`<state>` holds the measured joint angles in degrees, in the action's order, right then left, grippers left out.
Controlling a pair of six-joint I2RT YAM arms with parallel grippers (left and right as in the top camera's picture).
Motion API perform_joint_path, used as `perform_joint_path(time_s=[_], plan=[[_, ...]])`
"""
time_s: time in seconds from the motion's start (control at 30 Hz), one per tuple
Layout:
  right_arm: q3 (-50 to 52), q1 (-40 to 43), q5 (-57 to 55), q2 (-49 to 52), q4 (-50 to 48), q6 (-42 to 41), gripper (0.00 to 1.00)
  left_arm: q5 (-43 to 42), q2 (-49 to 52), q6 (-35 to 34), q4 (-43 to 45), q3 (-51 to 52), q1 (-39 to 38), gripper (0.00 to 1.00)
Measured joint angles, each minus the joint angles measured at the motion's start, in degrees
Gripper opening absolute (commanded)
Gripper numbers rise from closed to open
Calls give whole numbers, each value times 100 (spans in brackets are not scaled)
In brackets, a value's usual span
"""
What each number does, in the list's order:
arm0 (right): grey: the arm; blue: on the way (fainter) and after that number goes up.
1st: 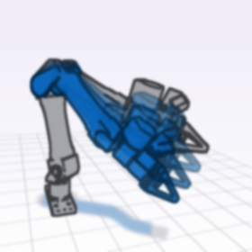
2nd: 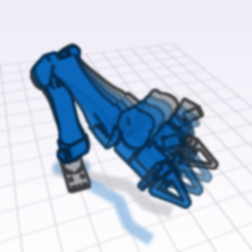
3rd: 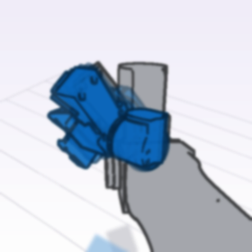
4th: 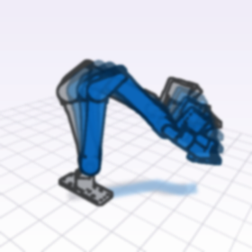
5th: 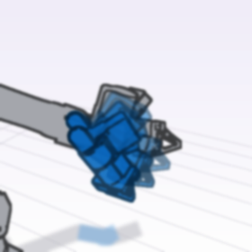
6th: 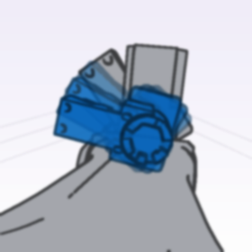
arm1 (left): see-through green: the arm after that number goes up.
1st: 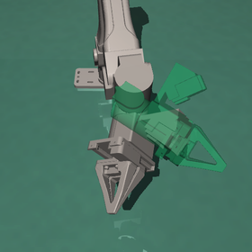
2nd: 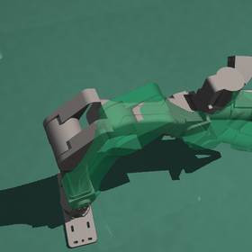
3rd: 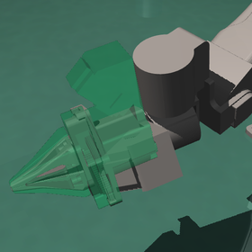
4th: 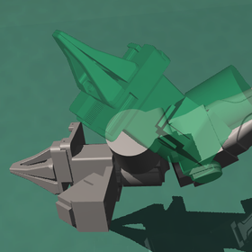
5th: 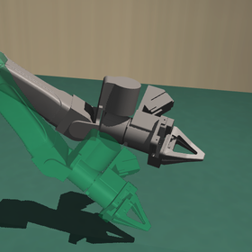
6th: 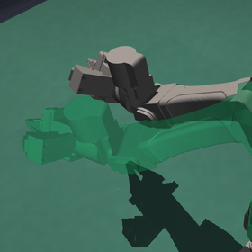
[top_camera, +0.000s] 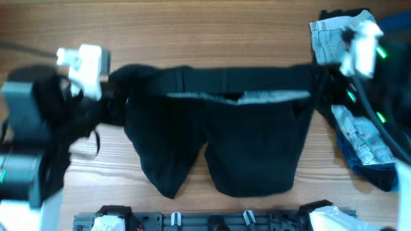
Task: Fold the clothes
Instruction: 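Lift the shorts by the waistband with both grippers and lay them flat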
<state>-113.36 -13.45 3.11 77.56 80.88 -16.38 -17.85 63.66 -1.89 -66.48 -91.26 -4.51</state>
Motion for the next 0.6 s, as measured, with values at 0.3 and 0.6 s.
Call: perform_joint_path(time_s=[0.3,0.6], plan=[[63,0,-396,2052,-1810,411,4,737,2028,7,1364,2,0,4],[66,55,-809,3753,-3751,540,100,1126,3740,15,3595,2,2,100]])
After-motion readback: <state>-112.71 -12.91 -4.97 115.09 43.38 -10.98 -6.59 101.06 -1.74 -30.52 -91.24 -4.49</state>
